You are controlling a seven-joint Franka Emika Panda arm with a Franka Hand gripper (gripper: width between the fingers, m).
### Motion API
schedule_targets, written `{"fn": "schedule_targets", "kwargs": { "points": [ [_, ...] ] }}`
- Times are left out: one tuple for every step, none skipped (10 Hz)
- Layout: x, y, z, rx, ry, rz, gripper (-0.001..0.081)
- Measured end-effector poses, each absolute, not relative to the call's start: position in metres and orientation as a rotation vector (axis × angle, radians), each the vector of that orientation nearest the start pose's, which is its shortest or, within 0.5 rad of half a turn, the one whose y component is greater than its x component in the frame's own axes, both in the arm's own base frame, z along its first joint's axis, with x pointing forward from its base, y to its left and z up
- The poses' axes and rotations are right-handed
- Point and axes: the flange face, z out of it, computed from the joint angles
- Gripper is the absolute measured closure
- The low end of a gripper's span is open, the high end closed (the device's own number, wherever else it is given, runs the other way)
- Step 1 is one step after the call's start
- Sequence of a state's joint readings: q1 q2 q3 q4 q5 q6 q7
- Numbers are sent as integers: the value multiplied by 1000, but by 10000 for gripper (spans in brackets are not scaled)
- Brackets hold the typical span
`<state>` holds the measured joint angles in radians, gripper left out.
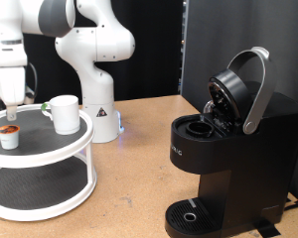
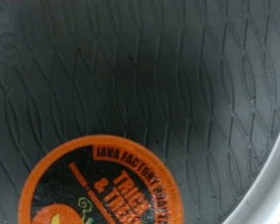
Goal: Make a cup of coffee with the keurig machine
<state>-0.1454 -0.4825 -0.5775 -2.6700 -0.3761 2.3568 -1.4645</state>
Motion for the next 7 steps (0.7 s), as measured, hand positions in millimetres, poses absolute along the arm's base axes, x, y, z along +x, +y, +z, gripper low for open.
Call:
{"fn": "schedule_targets", "kwargs": {
  "points": [
    [300, -260, 369, -2850, -1618, -63, 3],
    [299, -261, 362, -2858, -1616, -63, 3],
    [300, -261, 355, -2863, -1615, -63, 3],
    [300, -262, 350, -2869, -1613, -63, 3],
    [301, -262, 345, -2876, -1606, -62, 3],
    [302, -263, 341, -2878, -1597, -59, 3],
    [302, -263, 337, -2878, -1589, -57, 3]
  ]
}}
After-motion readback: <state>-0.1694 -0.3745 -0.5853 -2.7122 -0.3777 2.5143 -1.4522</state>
